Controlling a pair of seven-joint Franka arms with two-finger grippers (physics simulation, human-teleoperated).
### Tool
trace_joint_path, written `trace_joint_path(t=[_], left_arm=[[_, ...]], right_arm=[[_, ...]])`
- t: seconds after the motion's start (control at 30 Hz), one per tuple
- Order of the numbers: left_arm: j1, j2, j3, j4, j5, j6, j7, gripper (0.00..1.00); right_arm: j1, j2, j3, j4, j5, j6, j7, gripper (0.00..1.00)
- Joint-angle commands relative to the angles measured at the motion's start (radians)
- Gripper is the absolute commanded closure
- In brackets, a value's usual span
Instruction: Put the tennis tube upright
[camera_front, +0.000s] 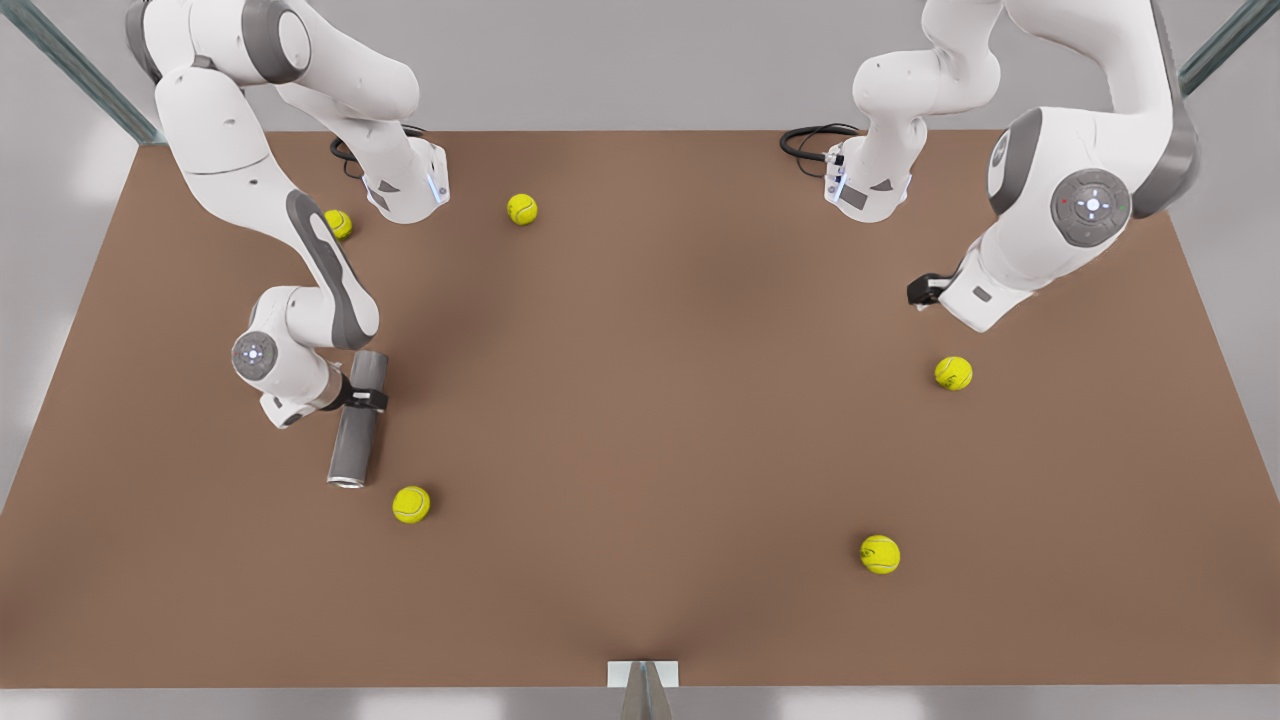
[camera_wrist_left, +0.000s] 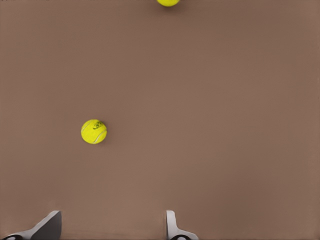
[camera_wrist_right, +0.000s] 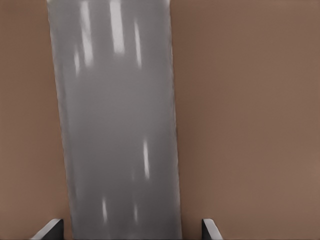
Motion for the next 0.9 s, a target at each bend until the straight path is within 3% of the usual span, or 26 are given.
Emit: trace_joint_path(t=[0.0,0.67,0.73,0.87], left_arm=[[-0.002,-0.002,0.000,0.002,0.000,0.000,0.001,0.00],[-0.011,-0.053,-0.003,0.002,0.000,-0.051,-0.010,0.00],[0.003,-0.054,-0.023,0.005,0.000,-0.075,-0.010,0.00],[-0.010,-0.051,-0.023,0.003,0.000,-0.077,-0.010,0.00]], right_arm=[[0.000,0.002,0.000,-0.002,0.000,0.000,-0.002,0.00],[0.008,0.029,-0.002,-0.017,0.000,0.046,0.000,0.00],[0.008,0.028,-0.002,-0.023,-0.001,0.051,-0.002,0.10],[0.008,0.018,-0.002,-0.037,-0.002,0.049,-0.002,0.18]])
